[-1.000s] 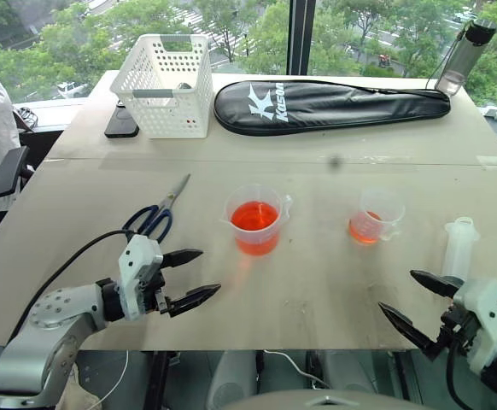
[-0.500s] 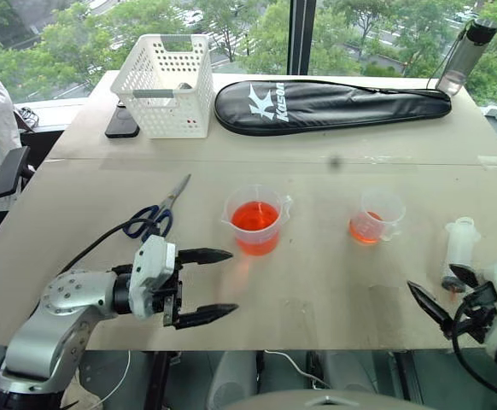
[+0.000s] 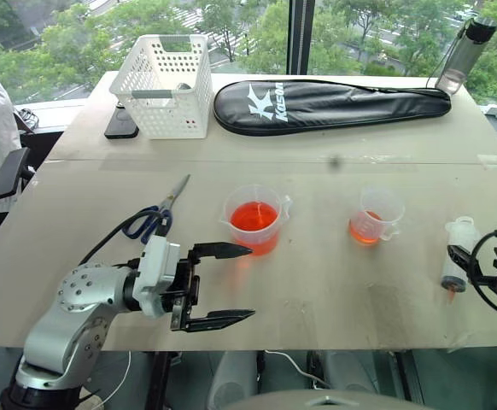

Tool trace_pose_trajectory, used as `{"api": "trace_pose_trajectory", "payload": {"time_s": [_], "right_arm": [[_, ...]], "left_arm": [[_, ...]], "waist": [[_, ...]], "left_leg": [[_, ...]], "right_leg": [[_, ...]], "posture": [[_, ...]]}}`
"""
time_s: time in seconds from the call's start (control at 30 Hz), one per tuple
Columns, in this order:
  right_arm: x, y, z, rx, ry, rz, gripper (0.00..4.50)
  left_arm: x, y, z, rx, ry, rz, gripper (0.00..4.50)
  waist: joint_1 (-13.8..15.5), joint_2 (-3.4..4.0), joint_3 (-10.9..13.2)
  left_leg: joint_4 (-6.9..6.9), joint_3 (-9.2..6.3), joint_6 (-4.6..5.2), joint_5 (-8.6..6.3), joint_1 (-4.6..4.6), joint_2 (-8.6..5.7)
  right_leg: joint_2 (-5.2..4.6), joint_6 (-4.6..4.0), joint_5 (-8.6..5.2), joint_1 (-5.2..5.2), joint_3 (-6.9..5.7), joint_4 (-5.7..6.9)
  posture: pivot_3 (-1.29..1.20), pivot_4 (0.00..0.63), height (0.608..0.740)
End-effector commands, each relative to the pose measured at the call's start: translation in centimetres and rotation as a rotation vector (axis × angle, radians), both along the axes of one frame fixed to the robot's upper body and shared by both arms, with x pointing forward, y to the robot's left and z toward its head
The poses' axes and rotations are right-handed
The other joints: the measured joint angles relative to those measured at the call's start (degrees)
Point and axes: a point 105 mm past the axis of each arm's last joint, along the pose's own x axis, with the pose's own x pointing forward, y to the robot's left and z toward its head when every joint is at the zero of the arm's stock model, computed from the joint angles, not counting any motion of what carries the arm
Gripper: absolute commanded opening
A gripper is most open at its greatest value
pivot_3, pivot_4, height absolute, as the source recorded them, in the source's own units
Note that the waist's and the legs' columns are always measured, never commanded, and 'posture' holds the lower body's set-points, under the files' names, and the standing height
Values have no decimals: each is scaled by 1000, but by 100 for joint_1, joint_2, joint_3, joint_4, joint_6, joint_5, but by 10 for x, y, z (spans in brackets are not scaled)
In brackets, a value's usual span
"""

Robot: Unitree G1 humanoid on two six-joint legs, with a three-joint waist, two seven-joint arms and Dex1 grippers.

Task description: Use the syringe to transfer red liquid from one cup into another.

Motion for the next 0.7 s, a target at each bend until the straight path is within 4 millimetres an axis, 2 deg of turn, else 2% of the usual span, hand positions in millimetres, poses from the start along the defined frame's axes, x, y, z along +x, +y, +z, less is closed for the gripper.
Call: {"api": "trace_pose_trajectory", "payload": {"time_s": [0.03, 0.13, 0.23, 0.43, 0.6, 0.63, 0.7], "right_arm": [[8, -18, -6, 30, 72, -79, 4500], [19, -28, -9, 74, 116, -123, 4500], [27, -30, -13, 116, 188, -107, 4500], [40, -17, -17, 196, 290, -37, 4500], [38, -12, -25, 202, 406, 7, 4500], [36, -14, -27, 198, 425, 0, 3969], [33, -16, -31, 188, 459, -5, 3394]], "left_arm": [[-3, -8, 8, -9, -49, -21, 4443], [-2, -10, 9, -7, -57, -10, 4443], [0, -11, 10, -13, -56, 3, 4443], [2, -13, 11, -14, -53, 18, 4443], [5, -14, 12, -17, -53, 38, 4443], [6, -15, 12, -17, -53, 39, 4500], [7, -15, 12, -16, -53, 43, 4500]], "waist": [[8, -2, -1], [-11, 1, 1], [-20, 4, 1], [-34, 4, 1], [-3, 4, 2], [-1, 4, 2], [-4, 4, 2]], "left_leg": [[0, -2, 0, 0, -1, 0], [0, 1, 1, -1, -2, -2], [0, 9, 3, -1, -1, -2], [0, 9, 3, -1, 0, 3], [0, 10, 5, -2, -2, 1], [1, 8, 6, -3, -4, 1], [1, 9, 6, -3, -5, 1]], "right_leg": [[4, 0, 0, 1, 0, 0], [9, 1, 0, 0, 4, 0], [16, 2, 1, -1, 12, 1], [28, 1, 1, -1, 15, 2], [31, 2, 1, -1, 14, -1], [31, 2, 1, -1, 12, -2], [31, 2, 1, -1, 13, -4]], "posture": [[0, 150, 724], [0, 150, 724], [0, 150, 724], [0, 150, 724], [0, 150, 724], [0, 150, 724], [0, 150, 724]]}}
